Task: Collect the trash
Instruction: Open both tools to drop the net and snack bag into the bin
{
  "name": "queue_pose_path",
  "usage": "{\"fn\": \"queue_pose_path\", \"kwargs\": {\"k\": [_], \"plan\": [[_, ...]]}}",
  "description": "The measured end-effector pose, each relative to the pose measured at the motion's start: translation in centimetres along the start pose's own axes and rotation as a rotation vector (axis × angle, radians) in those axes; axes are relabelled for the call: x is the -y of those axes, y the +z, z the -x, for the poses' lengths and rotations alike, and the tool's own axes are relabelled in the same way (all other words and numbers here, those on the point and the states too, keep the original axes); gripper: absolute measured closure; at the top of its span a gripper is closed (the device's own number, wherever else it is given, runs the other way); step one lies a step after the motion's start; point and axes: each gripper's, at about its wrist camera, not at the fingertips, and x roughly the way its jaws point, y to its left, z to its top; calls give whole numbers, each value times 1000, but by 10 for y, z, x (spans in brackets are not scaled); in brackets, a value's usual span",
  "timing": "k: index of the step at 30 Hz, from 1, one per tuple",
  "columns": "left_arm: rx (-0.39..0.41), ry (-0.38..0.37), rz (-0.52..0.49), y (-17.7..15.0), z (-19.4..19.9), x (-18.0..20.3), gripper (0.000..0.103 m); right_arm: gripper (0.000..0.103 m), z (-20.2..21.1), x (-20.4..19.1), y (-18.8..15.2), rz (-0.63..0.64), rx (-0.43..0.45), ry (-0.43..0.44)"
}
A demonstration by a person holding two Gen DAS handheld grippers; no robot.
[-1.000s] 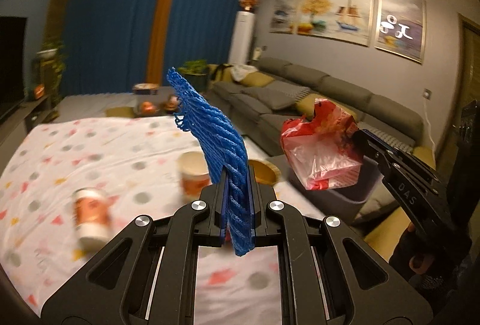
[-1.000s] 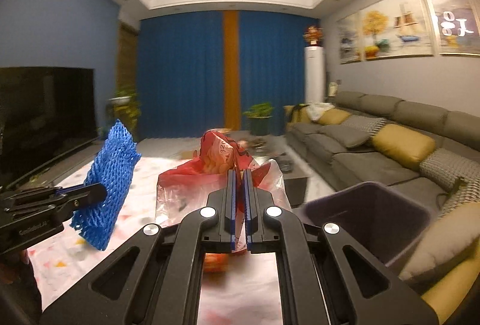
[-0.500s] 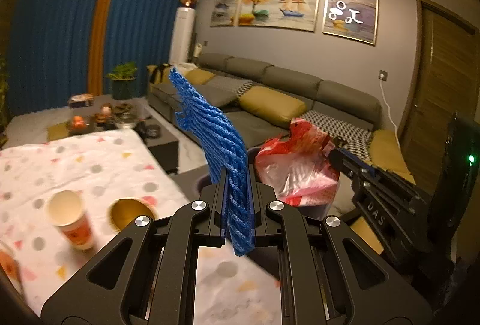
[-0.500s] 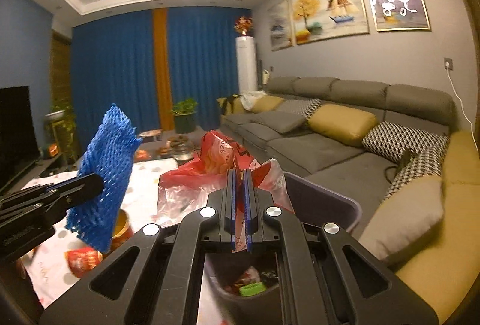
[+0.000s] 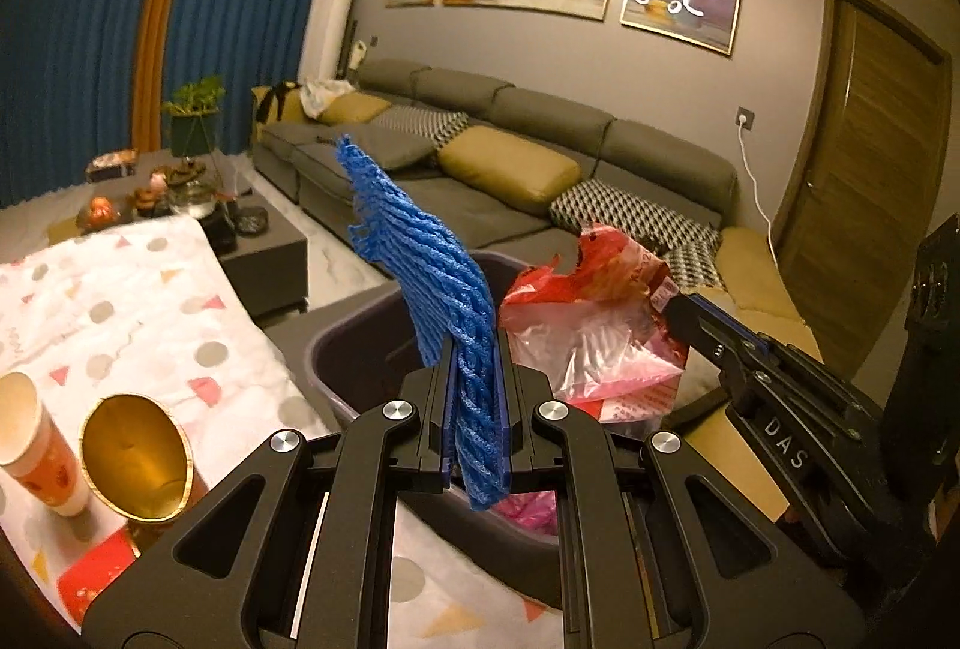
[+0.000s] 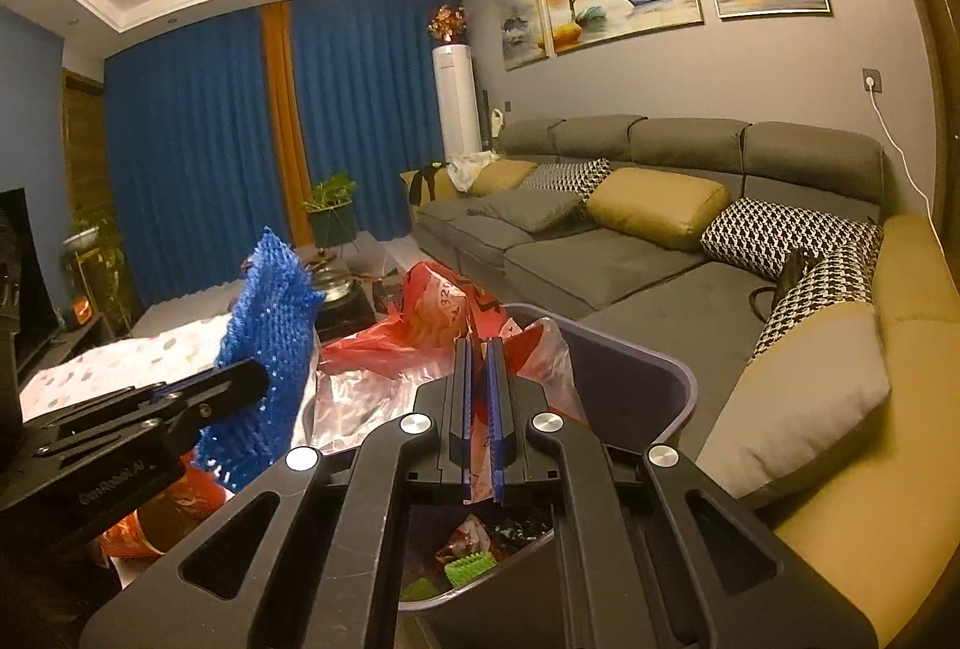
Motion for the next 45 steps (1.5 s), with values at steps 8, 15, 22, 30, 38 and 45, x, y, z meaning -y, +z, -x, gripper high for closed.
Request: {"fn": "queue_pose_path", "kwargs": {"k": [8,15,22,30,38,45], "plan": [[-41,-31,-7,-2,-20,2,93,97,-15,6,-4,-5,-32,-9],[-78,-41,-2,-7,-36,3,93,97,-25,12,-7,-16,-49,-23],[-100,-56,1,-9,-41,3,92,97,-28,7,-7,-18,-61,-28],[-63,7,7,-11,-29,-3,28,73,-30,12,-8,-31,-69,-28],[29,145,52,-13,25,-24,8,43,-17,17,-9,-61,-37,-42],[84,303,70,-28,88,-35,6,16,15,4,-15,-44,10,-66]]}}
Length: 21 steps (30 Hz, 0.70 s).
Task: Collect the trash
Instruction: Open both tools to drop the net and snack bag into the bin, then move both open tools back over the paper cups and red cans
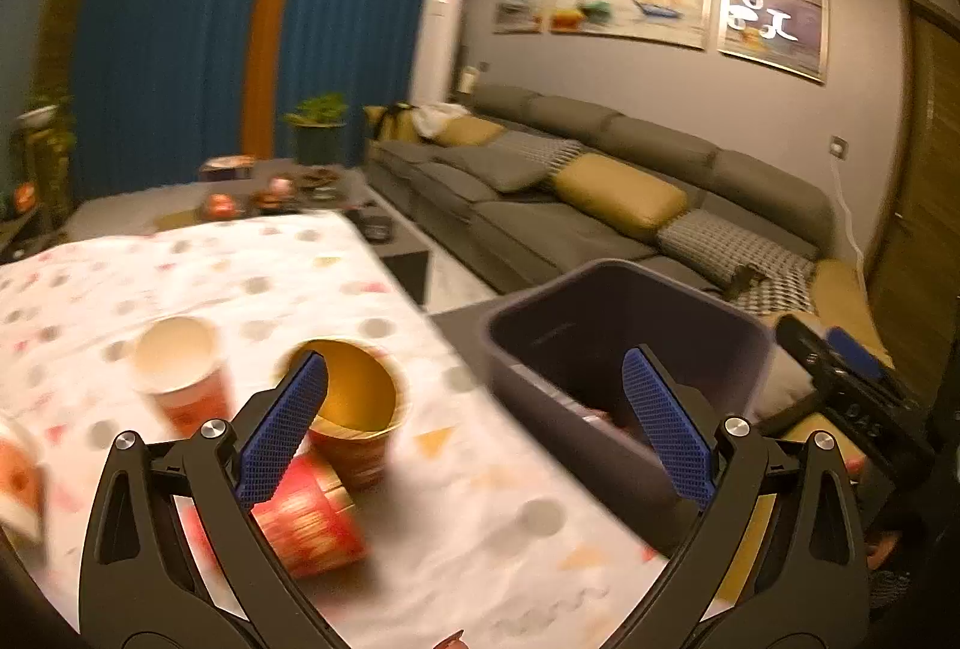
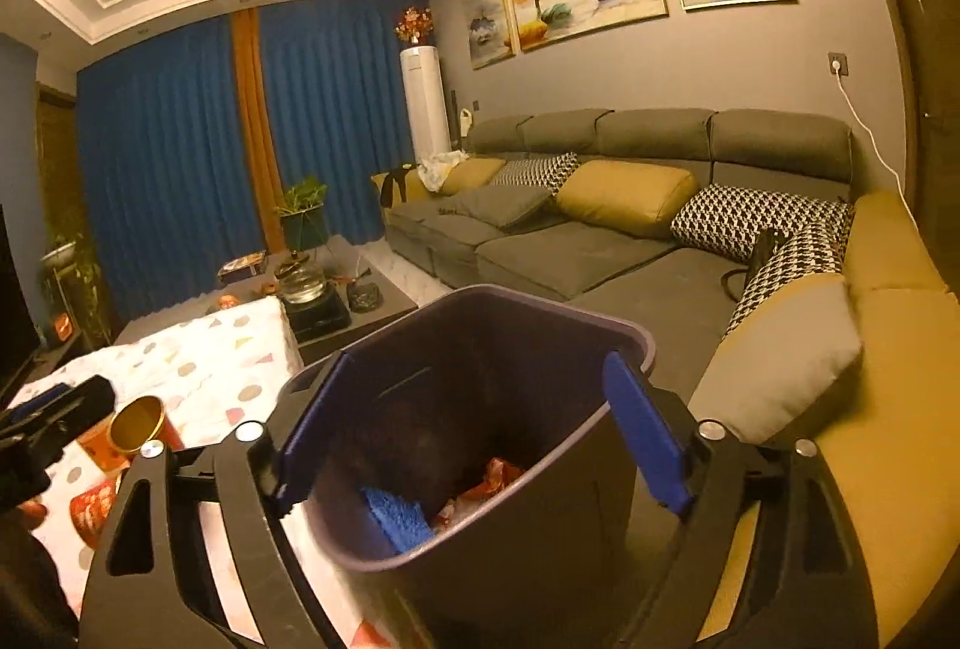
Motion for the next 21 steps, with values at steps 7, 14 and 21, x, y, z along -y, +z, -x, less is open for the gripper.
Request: {"fn": "queue_pose_path", "kwargs": {"k": [7,14,21], "plan": [[22,156,49,-11,56,-52,6,12,31,-28,-10,15,1,71],[24,332,103,-32,102,-115,6,7,46,-81,-23,82,-24,180],[13,451,177,-48,141,-175,6,6,51,-140,-41,133,-69,285]]}}
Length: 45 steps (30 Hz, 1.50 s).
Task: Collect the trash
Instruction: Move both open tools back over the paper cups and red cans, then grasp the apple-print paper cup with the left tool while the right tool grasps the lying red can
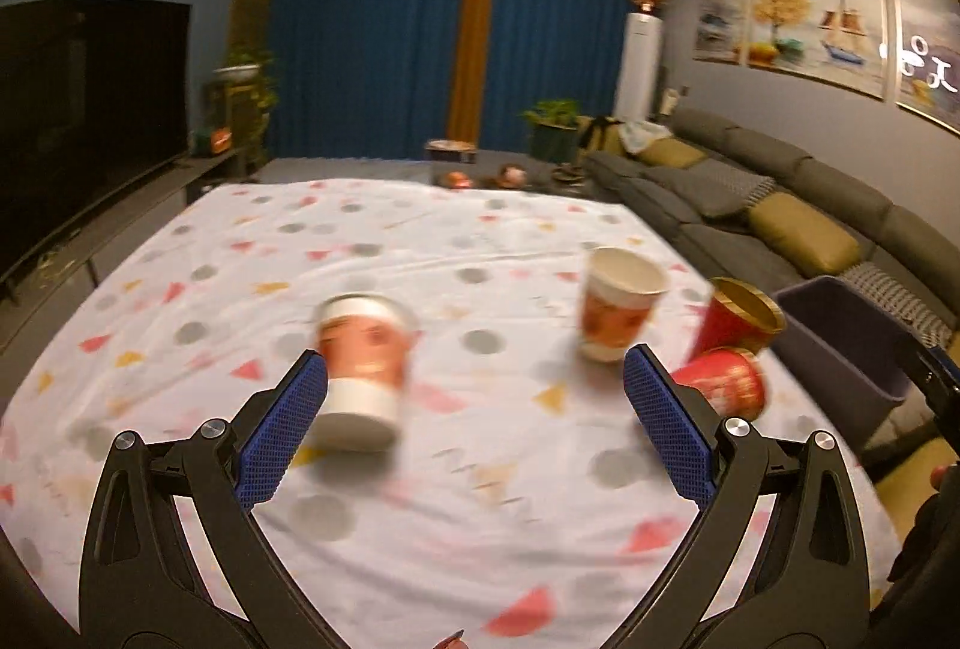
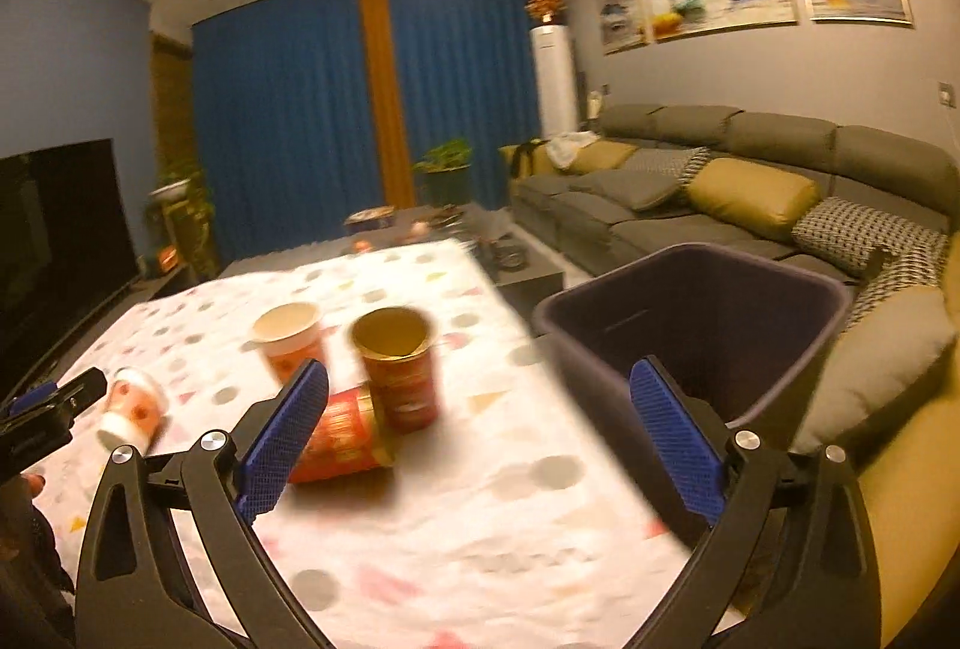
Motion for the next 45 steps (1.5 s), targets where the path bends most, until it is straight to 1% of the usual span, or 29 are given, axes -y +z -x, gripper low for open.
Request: {"fn": "queue_pose_path", "kwargs": {"k": [3,6,13,15,25,31,37,40,42,44,45], "plan": [[-10,31,19,-2,0,-20,6,6,-3,-19,-4,35,-11,25],[-29,43,28,-5,-5,-32,6,6,-9,-35,-7,60,-28,42],[-83,40,32,-8,-33,-41,6,6,-22,-57,-19,102,-74,54],[-98,48,37,-7,-44,-43,6,6,-25,-61,-21,110,-84,54],[-172,29,70,-8,-84,-51,6,6,-59,-77,-30,161,-146,46],[-229,-17,130,-10,-100,-61,14,6,-81,-83,-37,187,-199,39],[-263,-48,143,-12,-108,-62,23,6,-94,-88,-38,187,-227,45],[-274,-66,149,-13,-111,-63,31,6,-98,-91,-37,192,-235,47],[-284,-82,161,-14,-113,-65,39,6,-99,-91,-37,195,-242,50],[-290,-97,172,-15,-115,-67,42,6,-102,-92,-37,198,-252,53],[-290,-102,176,-15,-116,-68,42,6,-103,-92,-37,198,-257,54]]}}
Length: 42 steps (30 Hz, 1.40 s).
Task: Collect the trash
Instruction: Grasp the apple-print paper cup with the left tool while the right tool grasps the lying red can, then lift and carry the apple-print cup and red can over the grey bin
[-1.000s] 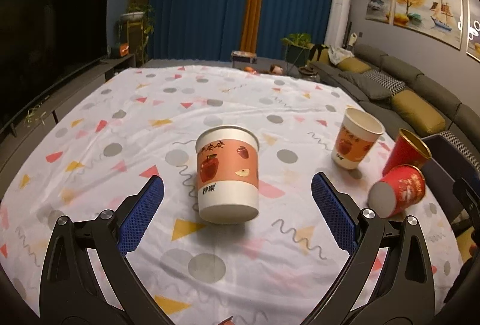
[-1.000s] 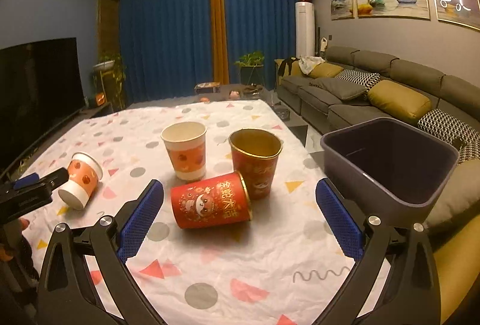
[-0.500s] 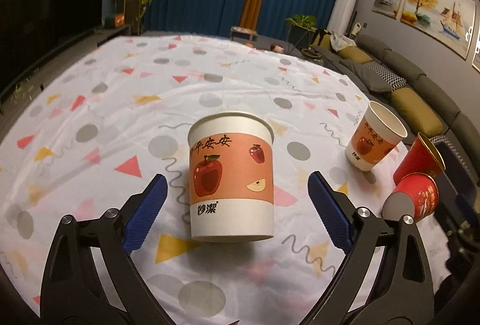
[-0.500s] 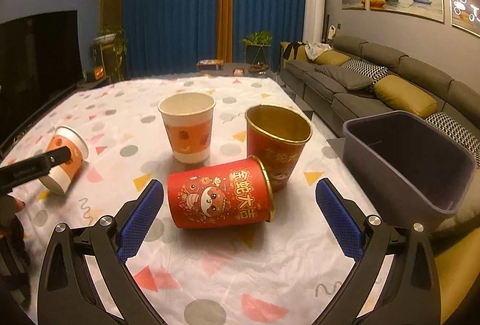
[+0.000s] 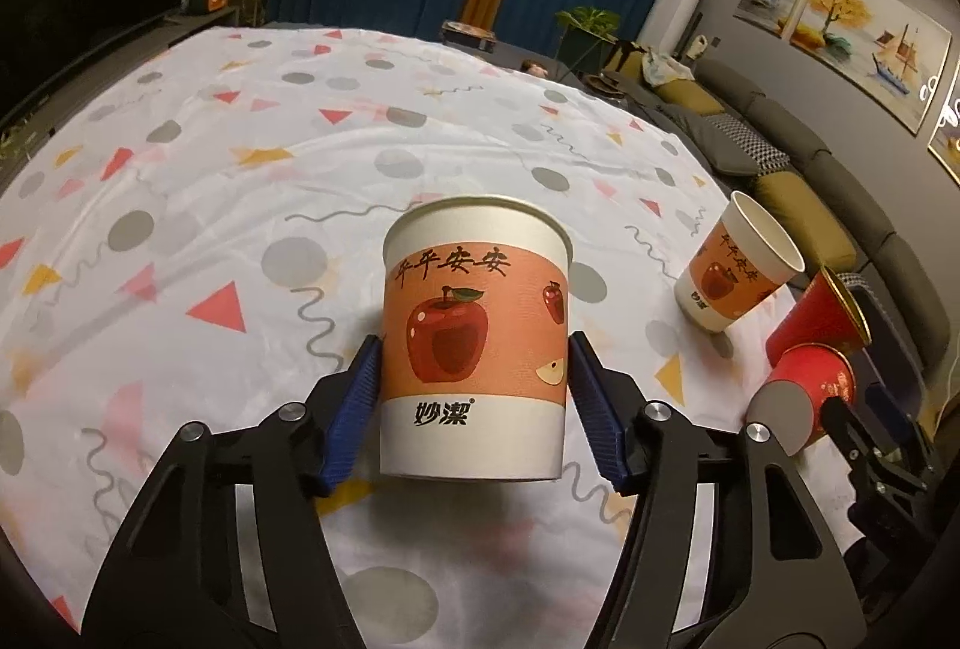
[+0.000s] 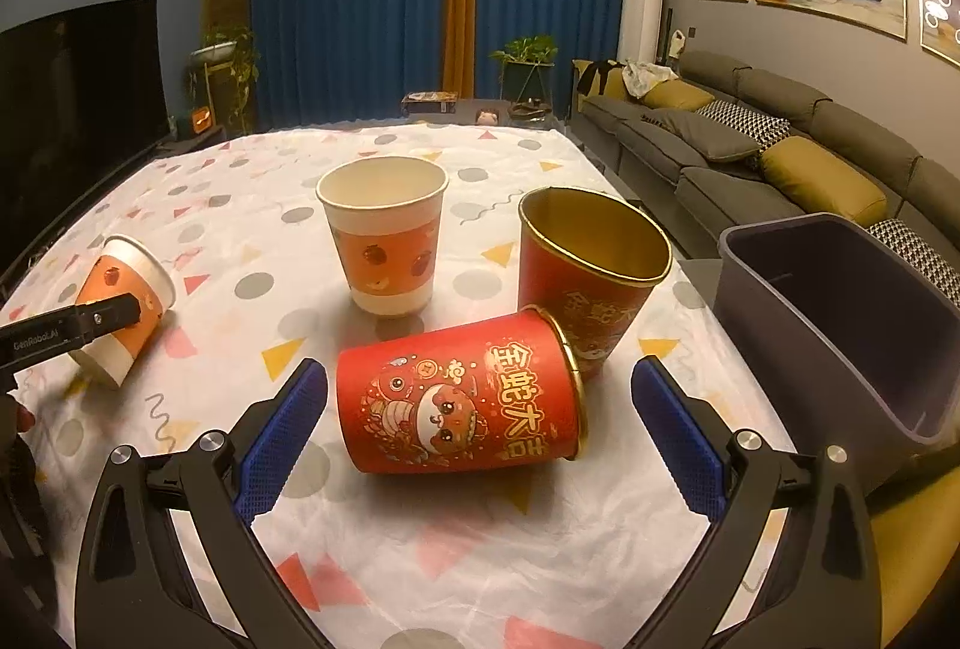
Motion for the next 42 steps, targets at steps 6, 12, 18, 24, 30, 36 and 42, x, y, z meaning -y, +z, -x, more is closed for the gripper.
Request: {"fn": "queue_pose_path", "kwargs": {"k": [6,12,18,24,30,36,42], "plan": [[6,-39,5,-1,2,0,44,6,-6,-1,0,4,-27,12],[14,-70,22,-3,5,-3,44,6,-13,0,0,3,-59,18],[22,-82,14,-4,7,-3,44,8,-19,3,-1,-13,-92,33],[24,-94,13,-5,9,-4,44,16,-21,2,-2,-4,-104,51],[26,-102,11,-5,9,-5,44,18,-22,0,-2,6,-107,64],[27,-108,10,-6,9,-6,44,19,-17,-4,-3,23,-81,73],[29,-109,-1,-6,10,-4,44,19,-6,-6,-7,17,-60,84]]}}
